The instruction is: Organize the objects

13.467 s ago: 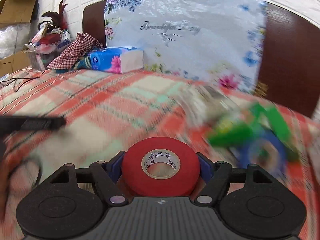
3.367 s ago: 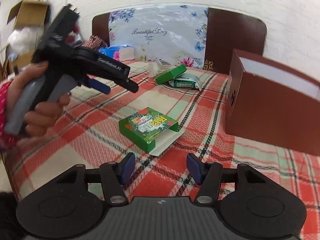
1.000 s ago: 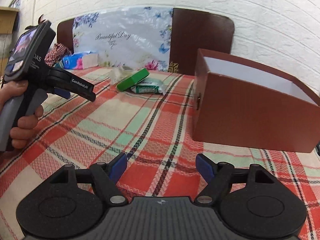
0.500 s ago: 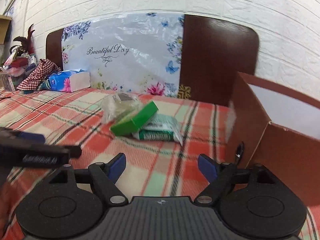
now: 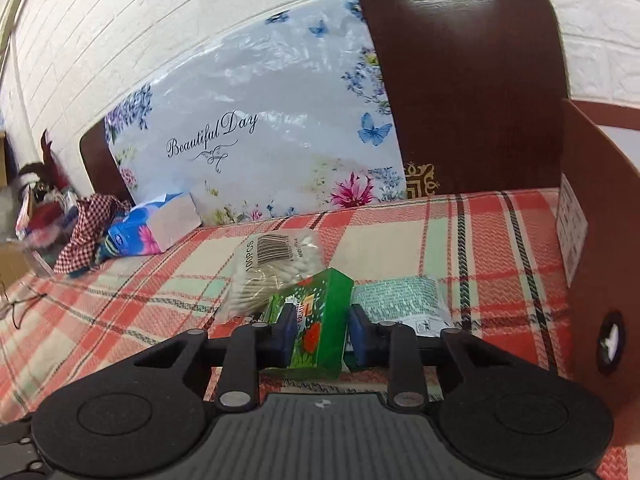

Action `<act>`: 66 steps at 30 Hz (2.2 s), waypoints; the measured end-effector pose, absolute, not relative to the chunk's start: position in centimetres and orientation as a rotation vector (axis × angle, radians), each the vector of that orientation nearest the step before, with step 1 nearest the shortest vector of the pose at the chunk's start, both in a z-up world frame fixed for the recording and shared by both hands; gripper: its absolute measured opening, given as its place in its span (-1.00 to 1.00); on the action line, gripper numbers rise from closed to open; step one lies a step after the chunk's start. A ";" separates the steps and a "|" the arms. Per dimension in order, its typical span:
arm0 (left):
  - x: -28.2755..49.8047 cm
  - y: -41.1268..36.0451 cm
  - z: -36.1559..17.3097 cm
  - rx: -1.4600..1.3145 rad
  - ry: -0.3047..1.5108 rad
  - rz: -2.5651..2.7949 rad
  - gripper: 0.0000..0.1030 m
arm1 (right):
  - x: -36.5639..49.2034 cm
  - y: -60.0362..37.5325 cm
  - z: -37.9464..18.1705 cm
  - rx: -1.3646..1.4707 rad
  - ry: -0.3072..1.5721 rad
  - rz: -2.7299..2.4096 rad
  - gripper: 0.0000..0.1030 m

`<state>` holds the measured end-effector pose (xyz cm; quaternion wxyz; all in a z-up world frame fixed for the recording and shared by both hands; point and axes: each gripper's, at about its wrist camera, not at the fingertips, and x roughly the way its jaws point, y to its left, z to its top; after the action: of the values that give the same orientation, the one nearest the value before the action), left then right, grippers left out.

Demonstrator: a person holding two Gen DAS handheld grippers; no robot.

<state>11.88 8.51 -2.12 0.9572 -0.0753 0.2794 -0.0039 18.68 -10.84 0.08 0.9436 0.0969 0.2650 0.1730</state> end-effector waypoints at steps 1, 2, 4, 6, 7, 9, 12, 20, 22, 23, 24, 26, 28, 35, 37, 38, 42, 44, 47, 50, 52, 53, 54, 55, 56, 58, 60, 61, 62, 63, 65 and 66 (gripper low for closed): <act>11.9 8.5 -2.1 -0.152 0.567 -0.007 0.82 | 18.1 -11.3 0.1 0.207 0.545 0.347 -0.49; 11.9 8.4 -2.1 -0.151 0.567 -0.007 0.82 | 17.3 -11.9 -0.1 0.213 0.550 0.343 -0.53; 11.9 8.5 -2.1 -0.149 0.568 -0.006 0.82 | 15.1 -13.4 -0.4 0.212 0.566 0.332 -0.92; 11.9 8.4 -2.1 -0.144 0.569 -0.005 0.82 | 12.4 -15.4 -0.7 0.204 0.581 0.304 -0.97; 11.9 8.3 -2.1 -0.139 0.570 -0.005 0.82 | 10.9 -16.5 -0.9 0.203 0.588 0.291 -0.97; 12.0 8.2 -2.0 -0.133 0.574 -0.003 0.83 | 8.1 -18.4 -1.3 0.178 0.598 0.252 -0.93; 12.4 8.0 -1.6 -0.142 0.587 -0.022 0.82 | 6.0 -19.6 -1.3 0.139 0.608 0.242 -0.77; 17.5 4.8 1.4 -0.193 0.594 -0.248 0.83 | 8.8 -14.2 -0.9 -0.104 0.517 0.341 -0.06; 19.2 4.2 1.3 -0.198 0.628 -0.309 0.81 | 10.8 -12.5 -1.2 -0.155 0.518 0.353 -0.06; 20.0 3.8 1.0 -0.189 0.645 -0.327 0.80 | 11.9 -11.8 -1.3 -0.161 0.518 0.361 -0.05; 20.5 3.2 0.6 -0.175 0.661 -0.331 0.68 | 13.0 -11.2 -1.3 -0.164 0.517 0.369 -0.05; 21.4 2.4 -0.4 -0.162 0.714 -0.341 0.34 | 15.2 -10.1 -1.5 -0.169 0.524 0.373 -0.01; 20.8 2.1 -0.5 -0.147 0.692 -0.321 0.29 | 17.0 -9.6 -1.8 -0.158 0.556 0.379 -0.04; 16.6 2.0 2.7 -0.214 0.602 -0.368 0.26 | 13.5 -10.4 -0.8 -0.150 0.411 0.377 -0.14; 15.2 0.8 4.2 -0.173 0.557 -0.382 0.26 | 11.8 -10.7 -0.2 -0.154 0.352 0.354 -0.19; 14.7 0.2 4.9 -0.153 0.536 -0.393 0.26 | 11.1 -11.0 0.2 -0.147 0.321 0.337 -0.20; 13.6 -2.7 7.9 -0.111 0.462 -0.469 0.26 | 9.1 -13.3 2.4 -0.113 0.221 0.263 -0.23; 13.6 -4.8 9.2 -0.083 0.434 -0.516 0.26 | 8.4 -15.0 3.5 -0.100 0.177 0.219 -0.22; 14.1 -8.5 10.0 -0.035 0.421 -0.577 0.28 | 8.0 -18.0 4.7 -0.074 0.145 0.146 -0.21; 15.2 -12.1 9.4 0.019 0.428 -0.559 0.64 | 8.4 -21.0 4.6 -0.055 0.155 0.061 0.06; 16.3 -13.9 8.5 0.049 0.464 -0.518 0.67 | 9.2 -22.9 4.1 -0.047 0.205 -0.013 0.32; 16.8 -14.4 8.2 0.055 0.486 -0.506 0.67 | 9.4 -23.9 3.8 -0.033 0.226 -0.040 0.32; 17.1 -14.6 7.9 0.052 0.500 -0.495 0.67 | 9.3 -24.8 3.6 -0.011 0.233 -0.056 0.32; 17.1 -14.6 7.8 0.042 0.510 -0.488 0.67 | 9.0 -25.7 3.5 0.008 0.228 -0.069 0.34; 17.2 -14.5 7.8 0.034 0.515 -0.486 0.67 | 8.7 -26.4 3.3 0.022 0.216 -0.080 0.37; 16.8 -14.0 7.9 0.022 0.515 -0.472 0.67 | 8.3 -27.4 3.2 0.031 0.204 -0.102 0.37; 16.0 -13.0 8.0 0.006 0.510 -0.457 0.67 | 8.1 -28.2 3.2 0.062 0.192 -0.112 0.37; 15.4 -12.2 8.0 -0.004 0.507 -0.451 0.67 | 7.9 -28.3 3.4 0.078 0.181 -0.108 0.37; 14.9 -11.5 8.0 -0.011 0.507 -0.442 0.68 | 7.5 -28.2 3.5 0.086 0.165 -0.102 0.37; 14.4 -10.7 7.8 -0.014 0.510 -0.430 0.68 | 7.1 -28.1 3.6 0.086 0.149 -0.096 0.37; 13.3 -8.9 7.2 -0.027 0.526 -0.404 0.71 | 6.0 -26.6 4.2 0.075 0.129 -0.070 0.37; 12.9 -8.0 6.8 -0.027 0.539 -0.384 0.71 | 5.0 -25.6 4.1 0.063 0.130 -0.050 0.36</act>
<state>12.93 -8.00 6.83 0.9457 -0.0131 0.2646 -0.1884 5.04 -25.63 4.07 0.9971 0.0315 0.0652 -0.0247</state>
